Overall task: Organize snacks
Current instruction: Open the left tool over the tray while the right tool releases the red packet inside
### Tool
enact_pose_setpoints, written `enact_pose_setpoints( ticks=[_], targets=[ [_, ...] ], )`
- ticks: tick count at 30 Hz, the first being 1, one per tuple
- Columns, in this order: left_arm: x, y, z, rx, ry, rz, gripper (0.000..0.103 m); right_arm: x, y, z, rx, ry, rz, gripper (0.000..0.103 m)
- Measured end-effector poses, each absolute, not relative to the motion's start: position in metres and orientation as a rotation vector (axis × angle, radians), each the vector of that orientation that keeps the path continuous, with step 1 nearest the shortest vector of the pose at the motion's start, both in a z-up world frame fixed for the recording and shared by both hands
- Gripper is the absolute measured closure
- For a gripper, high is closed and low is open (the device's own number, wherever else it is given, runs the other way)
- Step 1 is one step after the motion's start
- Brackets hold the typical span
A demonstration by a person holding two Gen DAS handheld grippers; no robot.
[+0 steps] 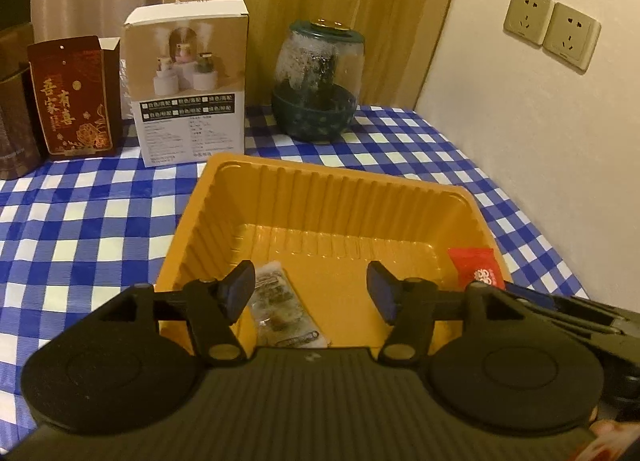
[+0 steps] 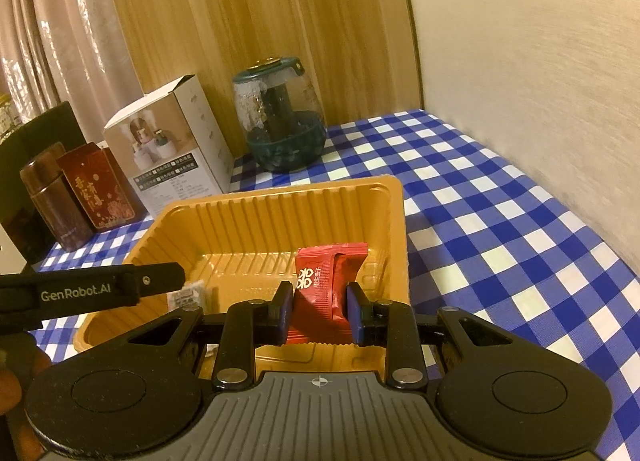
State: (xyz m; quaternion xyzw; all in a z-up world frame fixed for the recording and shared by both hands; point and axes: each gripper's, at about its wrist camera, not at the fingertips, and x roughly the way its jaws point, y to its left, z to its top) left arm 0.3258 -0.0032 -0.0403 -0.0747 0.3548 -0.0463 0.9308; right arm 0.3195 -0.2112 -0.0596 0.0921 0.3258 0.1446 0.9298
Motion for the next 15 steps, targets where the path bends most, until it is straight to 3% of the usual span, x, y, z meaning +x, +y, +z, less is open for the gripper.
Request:
enact_pose_setpoints(
  ticks=[15],
  targets=[
    [0.3232, 0.0009, -0.0373, -0.155, 0.731, -0.086, 0.043, 0.3187, -0.2069, -0.0560, 0.202, 0.658, 0.318, 0.074]
  ],
)
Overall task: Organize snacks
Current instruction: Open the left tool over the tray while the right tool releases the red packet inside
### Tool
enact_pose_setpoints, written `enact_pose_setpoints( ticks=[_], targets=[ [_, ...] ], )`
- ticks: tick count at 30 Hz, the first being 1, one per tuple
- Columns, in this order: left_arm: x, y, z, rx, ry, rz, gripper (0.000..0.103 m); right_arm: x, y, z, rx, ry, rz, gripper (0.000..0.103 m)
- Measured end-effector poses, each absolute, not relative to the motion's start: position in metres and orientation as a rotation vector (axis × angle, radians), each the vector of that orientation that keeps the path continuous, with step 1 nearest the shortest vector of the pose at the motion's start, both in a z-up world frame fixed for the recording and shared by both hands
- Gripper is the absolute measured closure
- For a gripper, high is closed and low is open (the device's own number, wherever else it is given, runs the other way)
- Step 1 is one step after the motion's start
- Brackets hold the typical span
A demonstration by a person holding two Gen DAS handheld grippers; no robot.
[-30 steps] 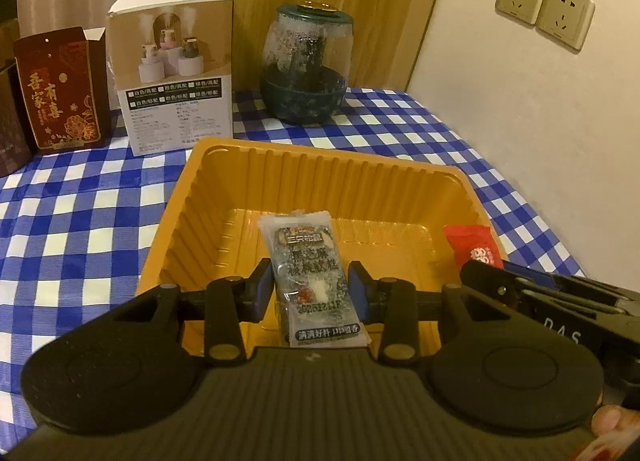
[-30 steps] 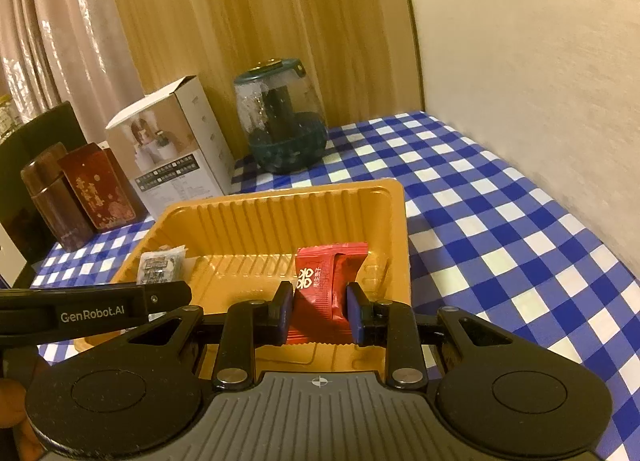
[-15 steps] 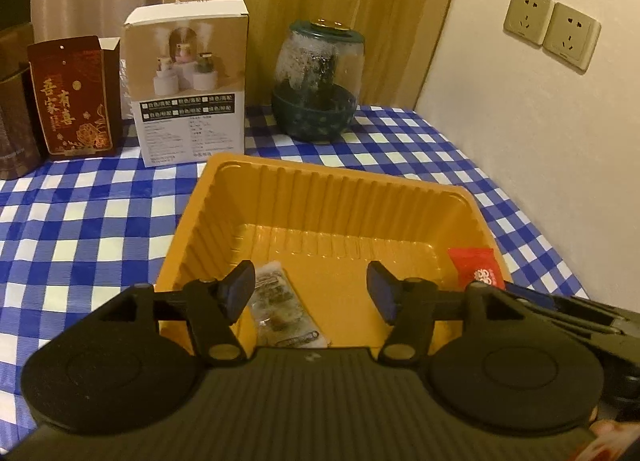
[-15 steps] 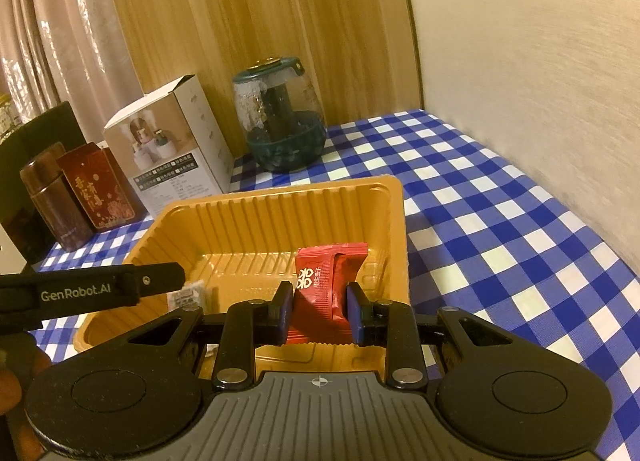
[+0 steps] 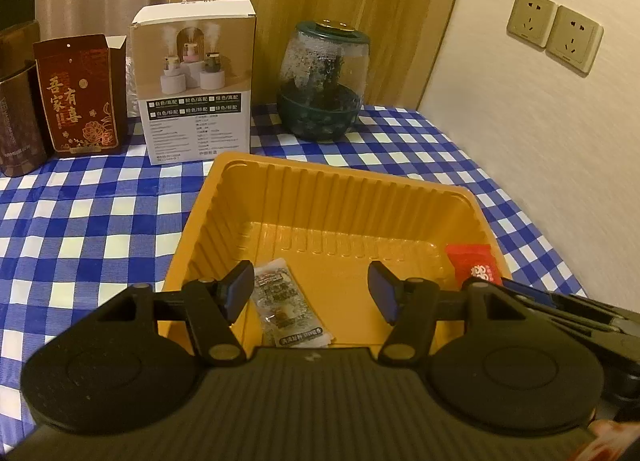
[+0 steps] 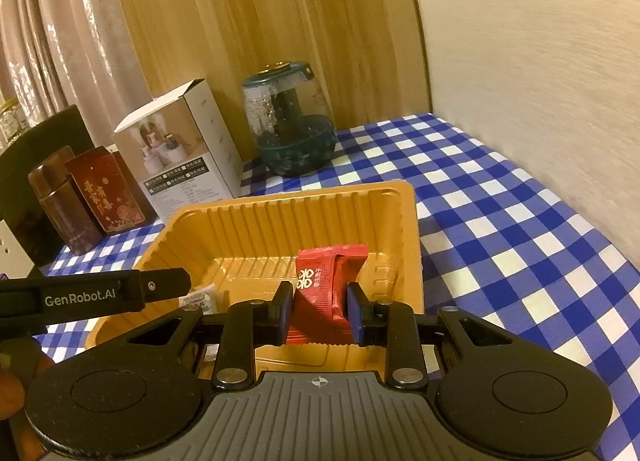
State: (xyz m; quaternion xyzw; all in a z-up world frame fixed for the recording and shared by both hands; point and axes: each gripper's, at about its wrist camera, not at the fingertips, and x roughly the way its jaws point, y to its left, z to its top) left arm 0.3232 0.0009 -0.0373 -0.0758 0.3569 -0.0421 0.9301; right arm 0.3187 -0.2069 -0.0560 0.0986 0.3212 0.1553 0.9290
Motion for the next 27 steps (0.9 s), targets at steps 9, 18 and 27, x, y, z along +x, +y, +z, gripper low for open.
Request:
enact_pose_setpoints(
  ticks=[9, 18, 27],
  targets=[
    [0.3218, 0.0015, -0.0360, -0.156, 0.727, -0.088, 0.041, 0.3208, -0.2075, -0.0591, 0.237, 0.671, 0.335, 0.061],
    [0.3212, 0.0029, -0.0338, -0.152, 0.722, -0.089, 0.041, 0.3193, -0.2117, -0.0554, 0.247, 0.648, 0.318, 0.043],
    [0.3191, 0.0014, -0.0320, -0.142, 0.718, -0.092, 0.041, 0.3183, -0.2148, -0.0527, 0.252, 0.636, 0.310, 0.043]
  ],
)
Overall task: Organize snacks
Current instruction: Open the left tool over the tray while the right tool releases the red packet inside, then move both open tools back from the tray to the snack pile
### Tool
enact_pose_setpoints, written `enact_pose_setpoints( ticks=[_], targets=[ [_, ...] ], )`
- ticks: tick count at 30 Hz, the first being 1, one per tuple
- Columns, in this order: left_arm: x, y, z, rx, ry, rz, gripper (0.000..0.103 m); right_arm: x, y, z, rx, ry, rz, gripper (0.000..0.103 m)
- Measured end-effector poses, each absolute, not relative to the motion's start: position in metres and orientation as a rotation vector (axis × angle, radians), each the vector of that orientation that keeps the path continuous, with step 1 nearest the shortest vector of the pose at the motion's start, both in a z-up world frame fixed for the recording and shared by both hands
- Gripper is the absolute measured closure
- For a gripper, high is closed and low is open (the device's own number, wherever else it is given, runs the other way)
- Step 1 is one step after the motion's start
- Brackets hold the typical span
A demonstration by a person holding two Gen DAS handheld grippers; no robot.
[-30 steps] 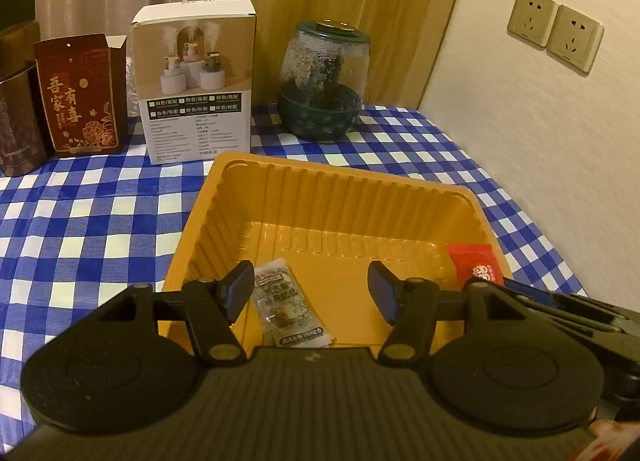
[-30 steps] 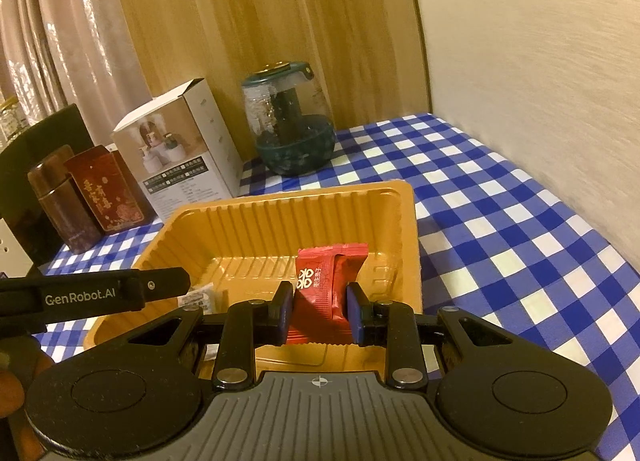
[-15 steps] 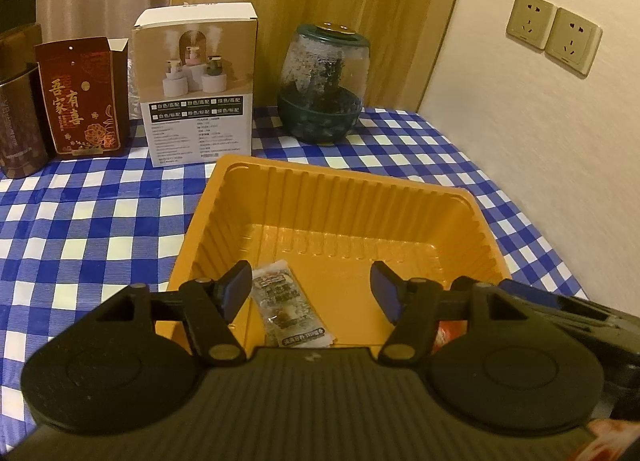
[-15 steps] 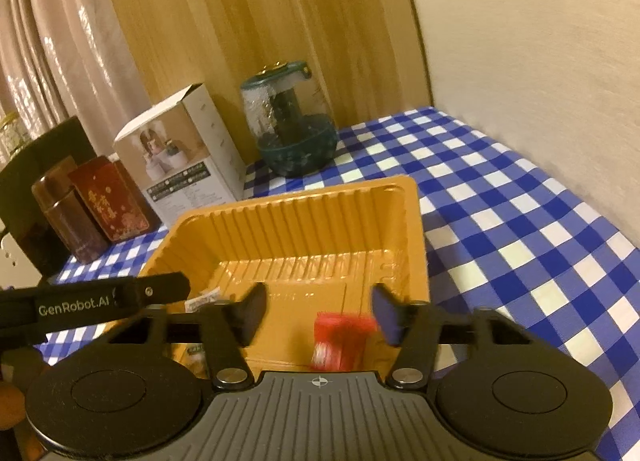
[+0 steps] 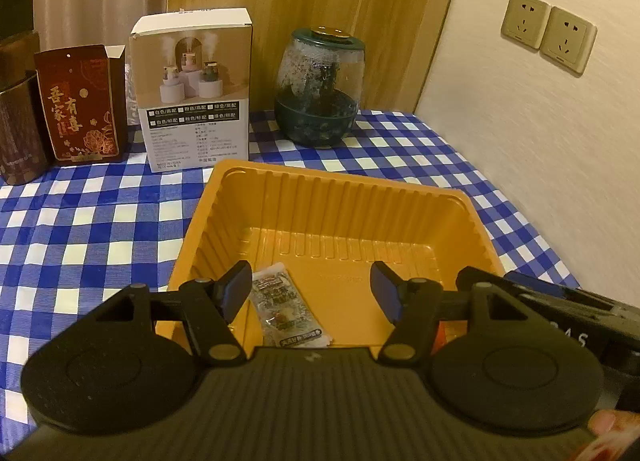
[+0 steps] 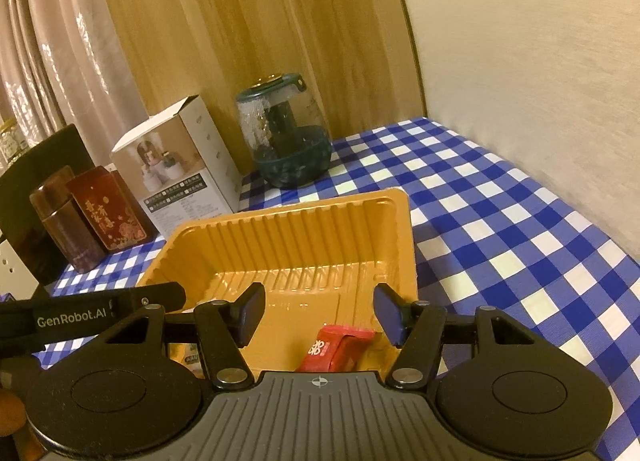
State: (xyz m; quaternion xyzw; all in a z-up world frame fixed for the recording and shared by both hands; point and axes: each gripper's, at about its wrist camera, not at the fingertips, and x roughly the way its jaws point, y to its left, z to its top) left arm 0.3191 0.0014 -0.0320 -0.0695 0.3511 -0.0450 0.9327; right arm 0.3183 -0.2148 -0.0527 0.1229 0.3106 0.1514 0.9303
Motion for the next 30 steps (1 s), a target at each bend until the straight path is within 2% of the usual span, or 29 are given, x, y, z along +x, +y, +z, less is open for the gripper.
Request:
enact_pose_setpoints(
  ticks=[15, 30],
  targets=[
    [0.288, -0.005, -0.013, -0.121, 0.675, -0.099, 0.040, 0.294, -0.230, -0.028, 0.259, 0.558, 0.290, 0.043],
    [0.193, -0.008, -0.012, -0.154, 0.696, -0.086, 0.039, 0.219, -0.253, -0.015, 0.287, 0.562, 0.262, 0.043]
  ],
)
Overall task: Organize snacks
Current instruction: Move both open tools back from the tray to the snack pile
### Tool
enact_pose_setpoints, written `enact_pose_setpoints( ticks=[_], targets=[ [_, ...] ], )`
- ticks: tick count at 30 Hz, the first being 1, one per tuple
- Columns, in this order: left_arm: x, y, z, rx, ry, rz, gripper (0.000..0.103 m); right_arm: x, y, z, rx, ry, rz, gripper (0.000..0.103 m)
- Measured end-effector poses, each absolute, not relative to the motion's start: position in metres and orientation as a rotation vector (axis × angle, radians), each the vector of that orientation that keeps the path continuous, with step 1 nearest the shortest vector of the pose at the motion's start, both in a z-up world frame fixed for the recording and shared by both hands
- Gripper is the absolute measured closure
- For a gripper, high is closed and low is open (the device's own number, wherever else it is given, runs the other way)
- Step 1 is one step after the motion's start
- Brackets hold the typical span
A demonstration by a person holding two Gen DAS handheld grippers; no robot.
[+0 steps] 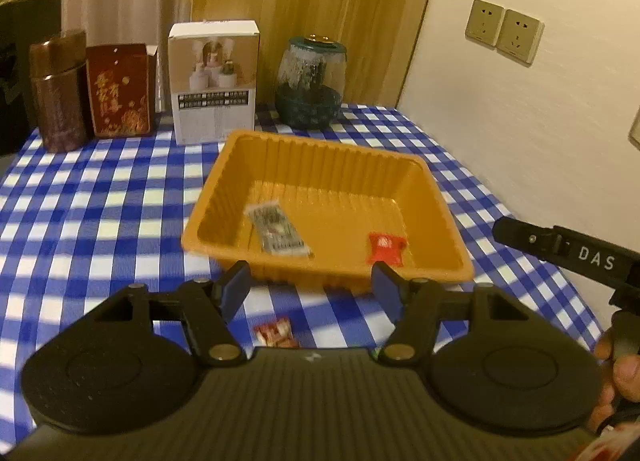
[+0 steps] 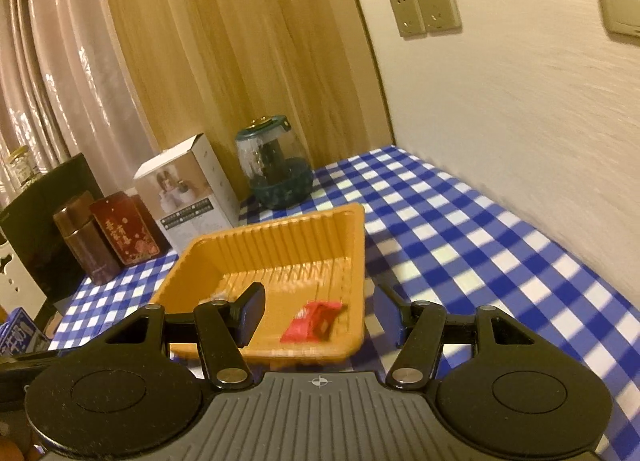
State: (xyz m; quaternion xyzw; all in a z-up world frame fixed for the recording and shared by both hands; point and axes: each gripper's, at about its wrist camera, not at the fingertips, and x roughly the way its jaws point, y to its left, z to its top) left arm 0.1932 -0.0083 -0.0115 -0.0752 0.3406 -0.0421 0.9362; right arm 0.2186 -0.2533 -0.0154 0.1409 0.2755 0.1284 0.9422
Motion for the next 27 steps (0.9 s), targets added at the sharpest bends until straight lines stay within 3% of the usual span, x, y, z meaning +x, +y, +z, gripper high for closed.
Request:
enact_pose_setpoints(
  ticks=[15, 27],
  targets=[
    [0.121, -0.026, -0.047, -0.132, 0.817, -0.102, 0.036, 0.154, -0.272, -0.042, 0.292, 0.690, 0.225, 0.043],
    [0.114, -0.039, -0.074, -0.097, 0.866, -0.144, 0.037, 0.151, -0.263, -0.058, 0.251, 0.771, 0.228, 0.043]
  ],
)
